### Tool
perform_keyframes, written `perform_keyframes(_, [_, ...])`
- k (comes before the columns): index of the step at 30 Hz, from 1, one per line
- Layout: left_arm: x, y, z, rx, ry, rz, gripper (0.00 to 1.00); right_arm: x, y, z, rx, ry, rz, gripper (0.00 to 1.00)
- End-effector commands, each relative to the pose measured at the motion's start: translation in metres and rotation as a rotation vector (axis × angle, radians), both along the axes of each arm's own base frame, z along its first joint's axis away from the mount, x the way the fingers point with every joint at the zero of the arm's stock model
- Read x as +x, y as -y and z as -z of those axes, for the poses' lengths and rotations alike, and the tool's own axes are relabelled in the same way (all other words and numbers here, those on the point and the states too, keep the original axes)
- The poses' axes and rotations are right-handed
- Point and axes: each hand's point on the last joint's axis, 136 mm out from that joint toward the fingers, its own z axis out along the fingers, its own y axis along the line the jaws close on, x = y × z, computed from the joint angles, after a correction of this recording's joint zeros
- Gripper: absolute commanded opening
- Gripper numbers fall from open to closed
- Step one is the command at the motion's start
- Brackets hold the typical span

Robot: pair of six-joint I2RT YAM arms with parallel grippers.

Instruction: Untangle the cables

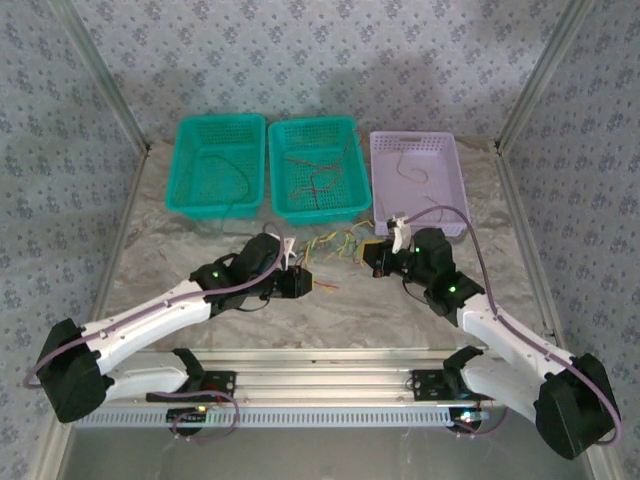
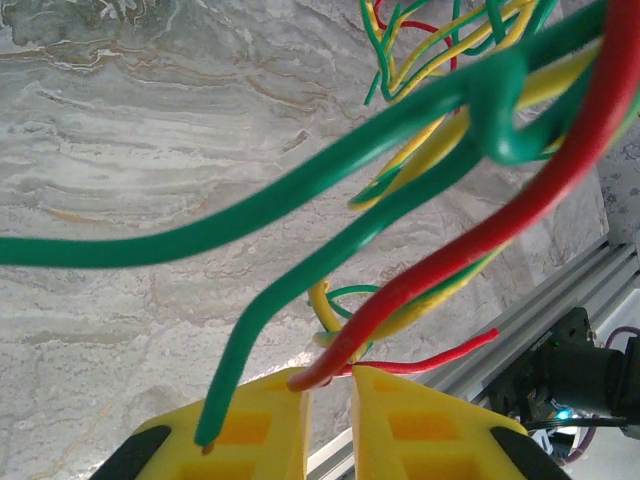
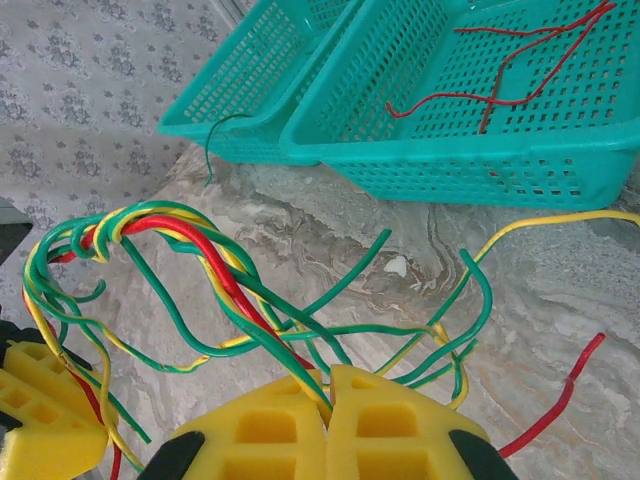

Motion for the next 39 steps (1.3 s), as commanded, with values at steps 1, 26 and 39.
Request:
perform_keyframes(1, [0.001,0.001,-0.01,-0.017,0.029,-0.001,0.15,0.004,-0.005,-0.024,0.048,0.052,-0.001,0.0])
perform_keyframes(26, [-0.006,-0.001,-0.035,-0.14,0.094,0.009,0.0,0.004,-0.005,-0.02,0.062,0.044,0.009,0.0])
perform_keyframes(39, [-0.034,-0.033,-0.112,-0.249,0.281,0.075,0.0,0.022,0.012,0.036,-0.068,-0.068,0.128,0.0])
